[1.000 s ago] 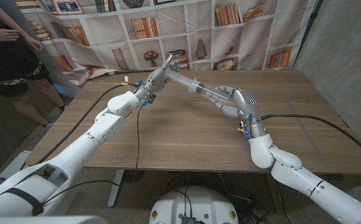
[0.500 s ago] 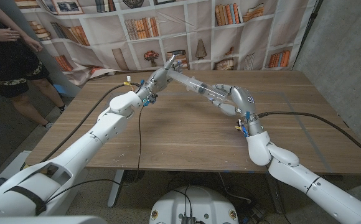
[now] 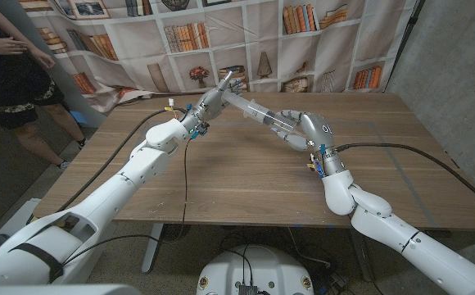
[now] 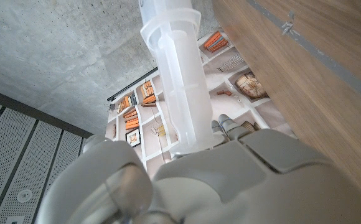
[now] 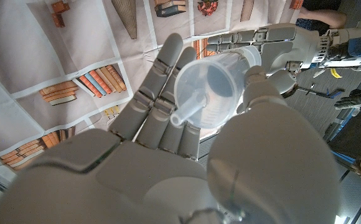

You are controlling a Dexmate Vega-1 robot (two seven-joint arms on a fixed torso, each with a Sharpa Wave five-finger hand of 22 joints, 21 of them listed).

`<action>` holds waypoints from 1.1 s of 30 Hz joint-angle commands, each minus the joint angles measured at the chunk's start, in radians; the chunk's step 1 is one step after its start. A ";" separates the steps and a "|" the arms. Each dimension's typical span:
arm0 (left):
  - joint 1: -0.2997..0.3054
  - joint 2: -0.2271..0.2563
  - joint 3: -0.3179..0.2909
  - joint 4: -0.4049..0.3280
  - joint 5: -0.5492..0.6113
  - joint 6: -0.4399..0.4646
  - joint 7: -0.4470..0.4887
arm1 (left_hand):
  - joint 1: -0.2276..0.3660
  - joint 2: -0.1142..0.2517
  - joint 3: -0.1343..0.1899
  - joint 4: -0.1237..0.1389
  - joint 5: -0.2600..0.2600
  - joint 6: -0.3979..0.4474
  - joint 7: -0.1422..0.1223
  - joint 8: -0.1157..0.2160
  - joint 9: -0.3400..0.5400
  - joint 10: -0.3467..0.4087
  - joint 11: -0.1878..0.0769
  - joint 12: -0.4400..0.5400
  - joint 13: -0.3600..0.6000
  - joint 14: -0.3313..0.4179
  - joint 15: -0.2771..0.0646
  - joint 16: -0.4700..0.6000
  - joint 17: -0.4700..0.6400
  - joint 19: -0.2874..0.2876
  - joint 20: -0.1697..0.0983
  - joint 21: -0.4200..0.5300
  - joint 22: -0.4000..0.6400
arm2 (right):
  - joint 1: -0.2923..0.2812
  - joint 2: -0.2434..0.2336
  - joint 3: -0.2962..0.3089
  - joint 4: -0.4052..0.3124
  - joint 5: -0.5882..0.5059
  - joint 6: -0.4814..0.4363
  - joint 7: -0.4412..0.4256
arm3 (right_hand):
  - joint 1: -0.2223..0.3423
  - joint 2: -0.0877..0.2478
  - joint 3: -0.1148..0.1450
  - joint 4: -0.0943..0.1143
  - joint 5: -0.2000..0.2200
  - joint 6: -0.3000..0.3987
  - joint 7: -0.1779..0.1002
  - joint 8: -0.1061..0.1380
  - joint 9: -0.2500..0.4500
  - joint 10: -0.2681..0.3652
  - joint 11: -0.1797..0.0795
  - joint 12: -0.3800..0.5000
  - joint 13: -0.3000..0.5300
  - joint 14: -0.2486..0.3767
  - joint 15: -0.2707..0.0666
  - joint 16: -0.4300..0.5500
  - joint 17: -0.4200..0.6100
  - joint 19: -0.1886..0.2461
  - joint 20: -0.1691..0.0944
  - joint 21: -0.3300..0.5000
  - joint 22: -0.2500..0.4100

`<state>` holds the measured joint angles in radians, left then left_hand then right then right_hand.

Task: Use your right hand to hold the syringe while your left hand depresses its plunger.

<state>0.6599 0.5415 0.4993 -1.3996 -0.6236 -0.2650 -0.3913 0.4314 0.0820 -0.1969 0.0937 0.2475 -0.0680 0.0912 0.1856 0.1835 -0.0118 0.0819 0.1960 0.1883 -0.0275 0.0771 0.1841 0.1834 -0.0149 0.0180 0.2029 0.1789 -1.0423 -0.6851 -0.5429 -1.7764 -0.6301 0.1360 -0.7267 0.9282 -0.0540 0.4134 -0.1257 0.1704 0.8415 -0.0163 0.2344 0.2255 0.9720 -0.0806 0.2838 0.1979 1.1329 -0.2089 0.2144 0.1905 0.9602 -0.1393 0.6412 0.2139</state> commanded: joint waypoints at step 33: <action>-0.044 -0.065 0.042 0.048 0.017 -0.025 -0.034 | 0.002 0.006 -0.012 0.002 0.004 0.004 0.004 0.010 0.003 -0.011 -0.001 0.005 0.006 -0.012 -0.002 0.001 0.004 -0.020 0.004 -0.001 0.005 | 0.036 0.000 -0.012 -0.059 0.010 -0.121 0.097 | 0.207 0.211 -0.012 -0.003 0.005 0.166 -0.162 -0.002 0.006 0.094 -0.083 0.001 0.012 0.027 -0.022 0.005 0.004 0.014 -0.079 0.029 -0.001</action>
<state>0.6240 0.4979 0.5296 -1.3627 -0.6059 -0.2916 -0.4230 0.4315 0.0820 -0.1997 0.0966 0.2475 -0.0680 0.0912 0.1856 0.1835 -0.0170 0.0768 0.1960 0.1883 -0.0347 0.0734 0.1842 0.1833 -0.0274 0.0198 0.2029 0.1790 -1.0109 -0.6909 -0.5531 -1.8271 -0.6221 0.0408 -0.6395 0.9288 -0.0546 0.4037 -0.1297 0.1692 0.8414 -0.0164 0.2294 0.2253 0.9778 -0.0864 0.2813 0.2029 1.1424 -0.2111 0.2183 0.1909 0.9660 -0.1410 0.6622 0.2138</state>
